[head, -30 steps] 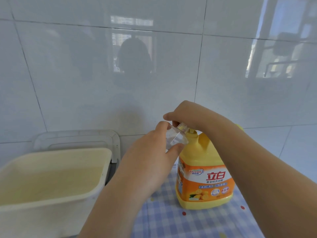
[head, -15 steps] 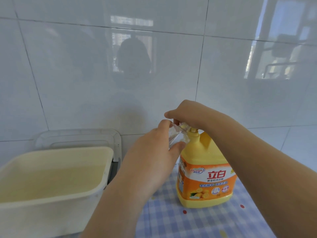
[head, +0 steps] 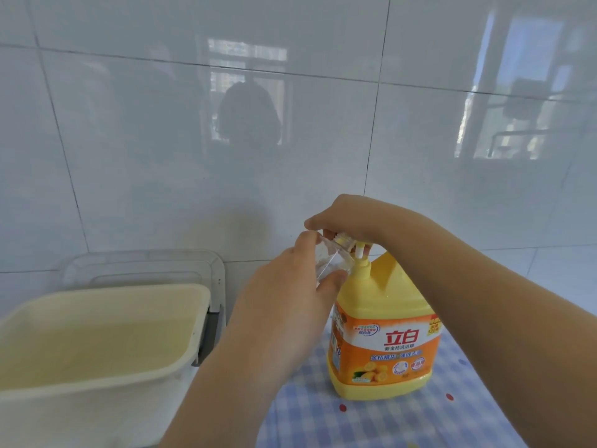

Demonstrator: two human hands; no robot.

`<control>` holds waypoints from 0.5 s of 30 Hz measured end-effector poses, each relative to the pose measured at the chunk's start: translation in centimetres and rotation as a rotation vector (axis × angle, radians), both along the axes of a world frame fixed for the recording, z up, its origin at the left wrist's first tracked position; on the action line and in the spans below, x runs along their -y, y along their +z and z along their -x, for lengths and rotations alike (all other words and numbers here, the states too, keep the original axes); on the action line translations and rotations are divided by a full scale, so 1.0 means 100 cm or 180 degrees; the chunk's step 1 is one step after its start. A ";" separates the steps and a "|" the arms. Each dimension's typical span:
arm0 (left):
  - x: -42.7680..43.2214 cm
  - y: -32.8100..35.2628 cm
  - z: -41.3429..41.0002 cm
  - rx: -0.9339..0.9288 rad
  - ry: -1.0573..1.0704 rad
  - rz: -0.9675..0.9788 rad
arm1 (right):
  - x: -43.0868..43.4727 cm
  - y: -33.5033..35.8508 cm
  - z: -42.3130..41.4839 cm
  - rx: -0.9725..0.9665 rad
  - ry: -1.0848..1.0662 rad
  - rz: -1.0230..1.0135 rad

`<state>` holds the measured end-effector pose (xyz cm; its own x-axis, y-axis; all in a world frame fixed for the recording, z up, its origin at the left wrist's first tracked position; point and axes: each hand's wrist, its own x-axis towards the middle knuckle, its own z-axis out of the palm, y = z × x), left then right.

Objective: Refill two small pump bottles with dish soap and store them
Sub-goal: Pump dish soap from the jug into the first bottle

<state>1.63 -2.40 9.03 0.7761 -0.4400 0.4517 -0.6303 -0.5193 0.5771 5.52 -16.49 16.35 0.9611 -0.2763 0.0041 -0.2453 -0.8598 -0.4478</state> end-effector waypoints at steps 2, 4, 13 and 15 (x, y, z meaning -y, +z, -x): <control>0.001 0.000 0.001 -0.0029 -0.0009 -0.0008 | 0.000 -0.001 0.001 0.0018 -0.0001 -0.0035; 0.001 0.000 0.001 -0.0058 0.0000 -0.0039 | 0.001 -0.002 0.000 0.0041 0.0013 -0.0068; 0.001 -0.002 -0.002 -0.0011 0.0038 -0.0225 | 0.004 -0.009 -0.003 0.0096 -0.0021 -0.0049; 0.001 -0.003 -0.004 0.0004 0.0059 -0.0326 | 0.005 -0.013 -0.005 0.0137 -0.0033 -0.0018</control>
